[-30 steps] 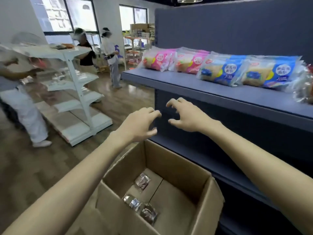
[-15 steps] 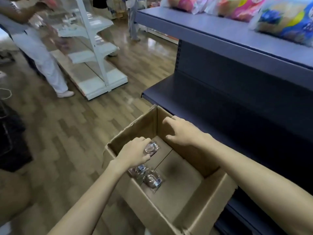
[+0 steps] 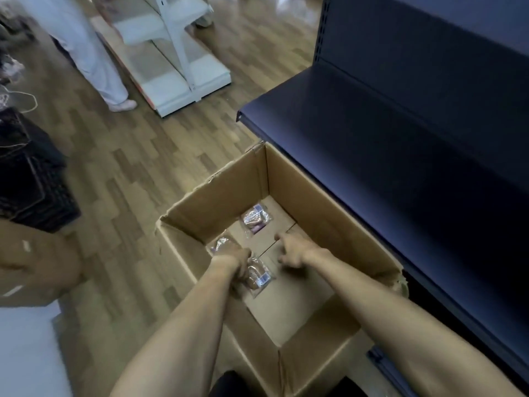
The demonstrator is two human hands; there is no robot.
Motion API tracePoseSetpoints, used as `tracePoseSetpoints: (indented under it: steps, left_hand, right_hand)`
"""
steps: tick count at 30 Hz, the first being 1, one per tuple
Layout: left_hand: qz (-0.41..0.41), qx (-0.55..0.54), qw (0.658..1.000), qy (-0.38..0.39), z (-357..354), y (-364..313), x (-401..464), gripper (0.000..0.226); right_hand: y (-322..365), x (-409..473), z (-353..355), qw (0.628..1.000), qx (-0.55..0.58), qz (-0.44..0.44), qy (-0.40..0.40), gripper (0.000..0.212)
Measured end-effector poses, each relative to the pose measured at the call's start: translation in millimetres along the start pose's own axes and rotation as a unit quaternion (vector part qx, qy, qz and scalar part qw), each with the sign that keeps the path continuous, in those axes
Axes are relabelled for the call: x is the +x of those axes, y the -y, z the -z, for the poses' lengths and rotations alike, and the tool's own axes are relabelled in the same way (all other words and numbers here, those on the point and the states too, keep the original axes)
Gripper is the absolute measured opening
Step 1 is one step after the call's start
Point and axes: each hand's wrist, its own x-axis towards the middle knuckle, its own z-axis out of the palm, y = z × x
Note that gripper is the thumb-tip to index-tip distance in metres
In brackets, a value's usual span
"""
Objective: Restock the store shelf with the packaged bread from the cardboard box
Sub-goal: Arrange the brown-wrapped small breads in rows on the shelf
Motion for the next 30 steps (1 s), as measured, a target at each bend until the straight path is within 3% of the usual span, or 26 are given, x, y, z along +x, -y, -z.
tracePoseSetpoints:
  steps: [6,13,19,25,30]
  left_hand:
    - [-0.033,0.021,0.999,-0.024,-29,-20,25,0.071]
    - [-0.074,0.121,0.990,0.020,-47,-16,45,0.089]
    - [-0.053,0.222,0.973,-0.030,-54,-26,57,0.088]
    - [-0.043,0.284,0.954,-0.089,-51,-31,58,0.059]
    - [-0.035,0.258,0.965,-0.046,-48,-31,56,0.053]
  right_hand:
    - [-20,10,-41,0.998,-0.002,-0.040,0.048,0.057]
    - [-35,5,-62,0.996,0.006,-0.064,0.063,0.053]
    - [-36,6,-60,0.995,0.016,-0.064,0.071,0.052]
    - [-35,5,-55,0.995,0.031,-0.058,0.076,0.055]
    - [-31,1,-53,0.994,0.036,-0.058,0.080,0.054]
